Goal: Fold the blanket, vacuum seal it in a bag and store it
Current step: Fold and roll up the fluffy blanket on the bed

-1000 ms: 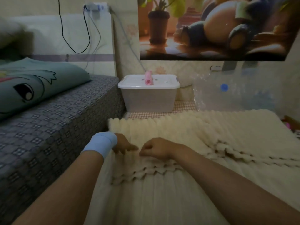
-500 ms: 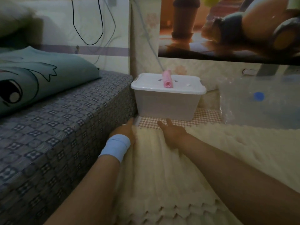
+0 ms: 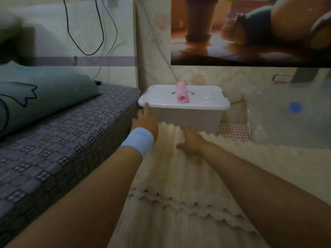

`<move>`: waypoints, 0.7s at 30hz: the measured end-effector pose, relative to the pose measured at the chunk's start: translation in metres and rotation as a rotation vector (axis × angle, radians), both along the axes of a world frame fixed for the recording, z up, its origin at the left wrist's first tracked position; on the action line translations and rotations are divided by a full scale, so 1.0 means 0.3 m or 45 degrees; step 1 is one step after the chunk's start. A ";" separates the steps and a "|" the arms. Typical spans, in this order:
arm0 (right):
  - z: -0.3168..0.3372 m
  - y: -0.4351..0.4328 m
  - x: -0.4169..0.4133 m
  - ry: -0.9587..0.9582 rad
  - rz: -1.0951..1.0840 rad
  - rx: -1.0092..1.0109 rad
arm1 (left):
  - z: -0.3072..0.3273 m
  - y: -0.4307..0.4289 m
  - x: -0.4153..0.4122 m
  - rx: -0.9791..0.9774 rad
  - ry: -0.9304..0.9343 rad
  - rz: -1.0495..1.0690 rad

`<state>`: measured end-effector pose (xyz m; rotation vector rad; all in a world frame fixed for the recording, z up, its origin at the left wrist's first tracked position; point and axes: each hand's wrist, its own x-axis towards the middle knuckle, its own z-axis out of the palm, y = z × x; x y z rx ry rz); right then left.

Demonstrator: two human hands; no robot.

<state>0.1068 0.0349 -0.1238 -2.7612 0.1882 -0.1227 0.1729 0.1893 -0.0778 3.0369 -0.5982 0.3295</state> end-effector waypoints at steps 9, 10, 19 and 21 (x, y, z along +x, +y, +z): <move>-0.273 -0.025 -0.139 0.338 0.020 -0.320 | -0.357 0.159 -0.050 0.283 0.799 -0.158; -0.267 -0.022 -0.160 0.318 0.009 -0.301 | -0.341 0.175 -0.060 0.252 0.780 -0.199; -0.261 0.061 -0.433 0.311 0.287 -0.359 | -0.313 0.260 -0.251 0.394 0.633 -0.384; -0.252 0.069 -0.468 0.260 0.200 -0.320 | -0.304 0.270 -0.275 0.296 0.585 -0.346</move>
